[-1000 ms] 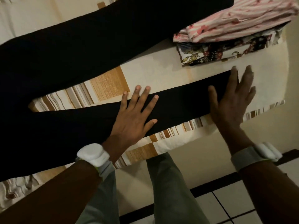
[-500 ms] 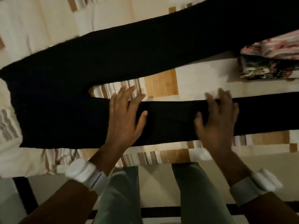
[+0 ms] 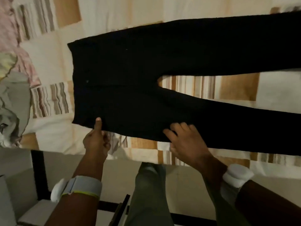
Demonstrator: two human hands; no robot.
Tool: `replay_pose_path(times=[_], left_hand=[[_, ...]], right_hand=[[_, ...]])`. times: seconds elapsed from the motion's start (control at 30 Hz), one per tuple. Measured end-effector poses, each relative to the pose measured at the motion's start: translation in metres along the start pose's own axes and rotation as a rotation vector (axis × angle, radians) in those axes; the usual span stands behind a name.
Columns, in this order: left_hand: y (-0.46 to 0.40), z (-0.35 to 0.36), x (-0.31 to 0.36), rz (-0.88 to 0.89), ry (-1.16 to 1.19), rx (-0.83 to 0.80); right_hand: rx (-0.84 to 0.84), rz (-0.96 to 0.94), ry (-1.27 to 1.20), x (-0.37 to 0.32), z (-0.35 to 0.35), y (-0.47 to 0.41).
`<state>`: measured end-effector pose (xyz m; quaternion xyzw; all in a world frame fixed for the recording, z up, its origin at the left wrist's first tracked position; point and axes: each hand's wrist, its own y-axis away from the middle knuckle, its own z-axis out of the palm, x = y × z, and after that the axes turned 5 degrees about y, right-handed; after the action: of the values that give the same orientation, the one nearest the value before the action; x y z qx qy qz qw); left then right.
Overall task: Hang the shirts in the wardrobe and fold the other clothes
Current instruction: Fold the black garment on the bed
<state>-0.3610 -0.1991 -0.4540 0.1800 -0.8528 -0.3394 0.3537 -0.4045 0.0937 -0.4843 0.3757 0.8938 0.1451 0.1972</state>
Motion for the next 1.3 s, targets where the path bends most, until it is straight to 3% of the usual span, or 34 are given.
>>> replay_pose_path(times=[0.1,0.2,0.3,0.37,0.43,0.47,0.63,0.7,0.83,0.9,0.97,1.07,1.2,1.3], left_hand=[[-0.027,-0.020,0.019,-0.091,-0.013,-0.059],[-0.040,-0.035,0.020,-0.005,-0.078,-0.031],[-0.042,-0.053,0.016,0.240,-0.162,0.144],[-0.032,-0.054,0.016,0.625,-0.290,0.118],[-0.018,-0.046,0.020,1.023,-0.420,-0.064],[-0.016,-0.037,0.018,1.131,-0.484,-0.178],[0.007,0.024,0.000,1.370,-0.813,-0.647],[-0.005,0.034,-0.015,1.384,-0.999,-0.688],[-0.025,0.029,-0.024,1.384,-1.202,-0.587],[-0.017,0.026,-0.023,1.360,-1.204,-0.560],[-0.006,0.030,-0.023,1.257,-1.128,-0.526],[0.041,0.064,-0.022,1.131,-0.942,-0.508],[0.107,0.127,-0.016,1.287,-0.837,-0.662],[0.158,0.184,-0.015,1.431,-0.825,-0.841]], right_hand=[[0.044,-0.054,-0.031,-0.011,0.005,-0.005],[0.055,-0.180,-0.061,-0.012,0.000,0.001],[0.175,-0.245,-0.067,-0.017,-0.002,-0.002],[0.194,-0.194,-0.207,-0.017,-0.007,-0.009],[0.187,-0.106,-0.303,-0.017,-0.016,-0.021],[0.203,-0.059,-0.336,-0.018,-0.021,-0.026],[0.270,0.144,-0.416,-0.016,-0.021,-0.050],[0.238,0.176,-0.438,-0.013,-0.010,-0.055],[0.279,0.206,-0.402,0.005,0.000,-0.042],[0.317,0.380,-0.433,0.024,-0.003,-0.017],[0.341,0.578,-0.447,0.047,-0.001,0.010],[0.301,0.704,-0.444,0.100,-0.007,0.065],[0.187,0.671,-0.675,0.141,-0.037,0.109],[0.263,0.597,-0.635,0.182,-0.074,0.132]])
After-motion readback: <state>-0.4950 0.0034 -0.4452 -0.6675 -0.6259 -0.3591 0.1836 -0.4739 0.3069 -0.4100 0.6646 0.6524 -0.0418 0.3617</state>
